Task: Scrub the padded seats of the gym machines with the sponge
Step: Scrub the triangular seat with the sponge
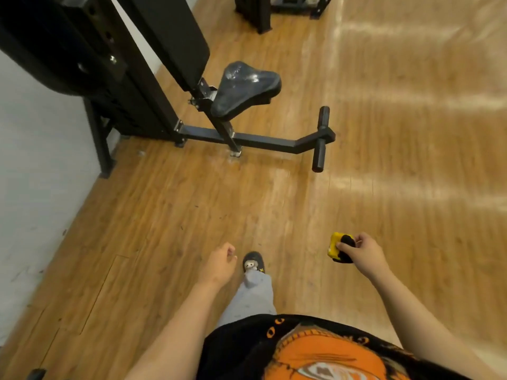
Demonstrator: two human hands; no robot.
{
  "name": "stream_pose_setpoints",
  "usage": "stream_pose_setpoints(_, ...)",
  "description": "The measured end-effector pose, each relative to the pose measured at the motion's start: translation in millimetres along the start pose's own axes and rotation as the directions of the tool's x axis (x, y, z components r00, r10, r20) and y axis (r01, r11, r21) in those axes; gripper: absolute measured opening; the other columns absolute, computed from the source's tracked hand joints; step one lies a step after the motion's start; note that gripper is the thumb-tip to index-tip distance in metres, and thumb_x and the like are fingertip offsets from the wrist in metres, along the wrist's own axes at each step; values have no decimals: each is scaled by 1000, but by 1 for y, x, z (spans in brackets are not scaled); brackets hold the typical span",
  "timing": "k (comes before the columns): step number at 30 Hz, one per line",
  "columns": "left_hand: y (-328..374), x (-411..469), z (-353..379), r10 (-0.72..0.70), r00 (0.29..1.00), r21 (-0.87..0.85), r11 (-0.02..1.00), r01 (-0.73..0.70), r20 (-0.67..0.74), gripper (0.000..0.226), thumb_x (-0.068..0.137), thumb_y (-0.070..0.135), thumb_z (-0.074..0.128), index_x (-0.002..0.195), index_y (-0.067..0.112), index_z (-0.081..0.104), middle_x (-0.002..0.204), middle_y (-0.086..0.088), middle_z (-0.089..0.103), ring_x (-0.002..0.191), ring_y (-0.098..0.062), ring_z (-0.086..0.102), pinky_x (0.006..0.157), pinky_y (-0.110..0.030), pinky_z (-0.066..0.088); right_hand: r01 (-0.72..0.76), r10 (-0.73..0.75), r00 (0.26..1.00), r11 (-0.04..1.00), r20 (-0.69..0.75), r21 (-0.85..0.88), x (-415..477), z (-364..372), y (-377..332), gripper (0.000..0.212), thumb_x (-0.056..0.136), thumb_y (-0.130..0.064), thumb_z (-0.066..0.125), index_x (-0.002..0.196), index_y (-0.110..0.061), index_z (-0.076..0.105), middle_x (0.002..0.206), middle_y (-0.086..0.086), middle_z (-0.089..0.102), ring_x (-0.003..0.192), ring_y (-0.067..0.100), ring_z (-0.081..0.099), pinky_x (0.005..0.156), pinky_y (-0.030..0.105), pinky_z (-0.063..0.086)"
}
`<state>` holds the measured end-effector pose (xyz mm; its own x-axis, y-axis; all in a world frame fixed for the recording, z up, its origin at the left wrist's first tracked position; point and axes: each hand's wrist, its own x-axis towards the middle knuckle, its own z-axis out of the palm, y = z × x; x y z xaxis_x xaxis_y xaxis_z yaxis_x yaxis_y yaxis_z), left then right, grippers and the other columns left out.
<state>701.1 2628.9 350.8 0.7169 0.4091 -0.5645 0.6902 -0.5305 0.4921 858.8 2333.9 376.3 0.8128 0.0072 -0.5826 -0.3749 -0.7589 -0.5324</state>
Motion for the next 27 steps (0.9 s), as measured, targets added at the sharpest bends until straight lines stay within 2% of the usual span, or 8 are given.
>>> stream_pose_setpoints(4,11,69,-42,-7,1000,7,1000,7,10,6,95,19,54,99,23,55,104,-1,65,96,-18,60,85,-34,49,2,-3,999,1000,-47,-25,55,-2,-53,34,82,-28,73,91,-4,52,84,9,59,72,24,53,57,33,36)
stream_pose_setpoints(8,41,138,-91,4,998,17,1000,-3,-70,8,93,15,56,101,16,59,104,-6,66,95,-22,61,78,-28,44,46,-48,997,999,-65,-22,108,-13,-105,33,83,-32,72,90,-9,49,84,6,56,72,22,50,51,31,30)
stream_pose_setpoints(12,80,197,-117,6,991,0,1000,-6,-132,12,94,16,55,105,15,59,107,-3,64,98,-20,60,84,-32,48,61,-62,997,998,-38,-14,171,-27,-140,33,83,-33,71,89,-7,53,83,8,62,72,22,57,57,35,42)
stream_pose_setpoints(16,123,241,-113,-44,981,-26,999,40,-189,16,97,20,53,111,15,59,108,2,62,101,-16,59,81,-29,47,115,-111,992,992,65,-53,246,-49,-176,27,85,-31,71,80,-12,52,77,9,63,69,22,58,60,37,46)
stream_pose_setpoints(20,181,274,-85,-187,957,-168,974,151,-223,13,96,18,53,107,15,59,109,-1,62,101,-18,58,80,-28,44,210,-182,967,966,180,-151,328,-97,-228,28,86,-35,69,87,-16,49,80,5,61,70,18,57,57,33,45)
stream_pose_setpoints(24,239,299,-67,-205,961,-267,951,152,-183,11,96,17,53,106,16,58,106,0,61,101,-17,58,85,-31,45,294,-250,941,937,226,-189,397,-145,-290,30,86,-33,69,95,-13,47,85,4,57,72,16,53,54,27,37)
stream_pose_setpoints(27,260,318,-73,-252,939,-321,932,170,-234,7,96,15,54,102,18,57,102,0,60,98,-19,58,84,-32,45,330,-281,926,926,251,-180,432,-161,-327,31,86,-34,68,98,-12,50,91,8,59,79,22,56,59,30,42)
